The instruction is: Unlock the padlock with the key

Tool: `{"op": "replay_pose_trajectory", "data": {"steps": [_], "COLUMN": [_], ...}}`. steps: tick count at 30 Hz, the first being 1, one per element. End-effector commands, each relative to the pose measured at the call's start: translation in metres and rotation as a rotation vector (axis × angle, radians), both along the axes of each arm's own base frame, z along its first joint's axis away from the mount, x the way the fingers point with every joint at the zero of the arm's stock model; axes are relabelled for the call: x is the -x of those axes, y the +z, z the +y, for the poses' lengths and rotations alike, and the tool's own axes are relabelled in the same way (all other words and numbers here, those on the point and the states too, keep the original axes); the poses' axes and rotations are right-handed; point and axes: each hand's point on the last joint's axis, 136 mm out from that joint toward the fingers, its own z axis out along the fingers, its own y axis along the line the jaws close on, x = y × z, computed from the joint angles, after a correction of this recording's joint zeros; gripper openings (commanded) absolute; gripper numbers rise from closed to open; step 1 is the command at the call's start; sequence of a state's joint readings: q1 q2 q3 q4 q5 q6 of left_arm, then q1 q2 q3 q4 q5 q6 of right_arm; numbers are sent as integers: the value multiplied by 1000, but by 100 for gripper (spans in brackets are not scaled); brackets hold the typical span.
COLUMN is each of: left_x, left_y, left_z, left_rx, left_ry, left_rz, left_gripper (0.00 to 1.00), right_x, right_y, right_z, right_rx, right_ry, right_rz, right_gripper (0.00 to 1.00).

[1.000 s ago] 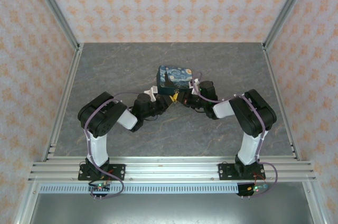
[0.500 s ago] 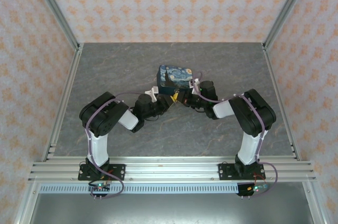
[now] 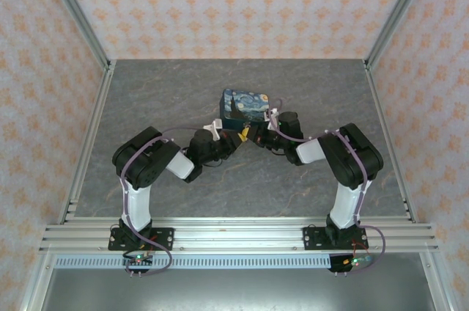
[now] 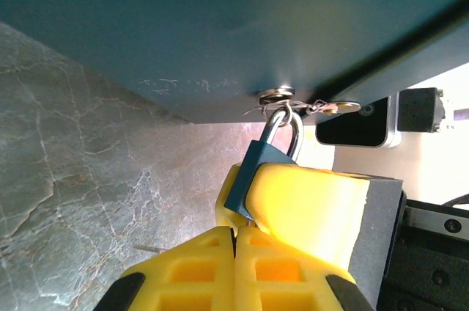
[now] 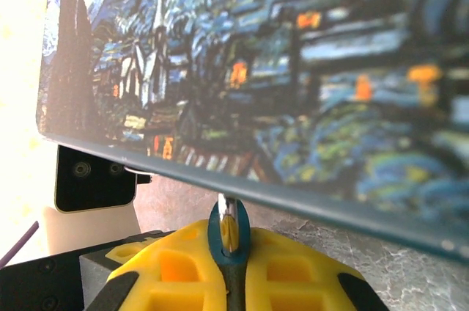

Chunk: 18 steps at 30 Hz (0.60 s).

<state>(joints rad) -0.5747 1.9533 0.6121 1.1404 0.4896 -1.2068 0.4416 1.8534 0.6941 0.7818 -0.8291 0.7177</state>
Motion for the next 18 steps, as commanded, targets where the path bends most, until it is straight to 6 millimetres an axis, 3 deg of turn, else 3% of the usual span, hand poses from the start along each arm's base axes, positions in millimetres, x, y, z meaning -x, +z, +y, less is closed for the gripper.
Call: {"op": "replay_pose_trajectory", "data": {"steps": [1,10,18], "left_x": [-4,12,28], "left_y": [17,-9,-18], "left_z": [-14,-2,2], "left_rx": [17,-269,-535], "left_ry": [-36,-101,-208], "left_rz": [-42,56,63], "left_gripper": [0,0,0], "right_x": [13,8,4], "right_y": [-2,-11,-22], "right_z": [10,3,-3], "right_rx": [11,90,125], "right_ry": [63,18,-28], "right_rz": [28,90,147], "right_gripper": [0,0,0]}}
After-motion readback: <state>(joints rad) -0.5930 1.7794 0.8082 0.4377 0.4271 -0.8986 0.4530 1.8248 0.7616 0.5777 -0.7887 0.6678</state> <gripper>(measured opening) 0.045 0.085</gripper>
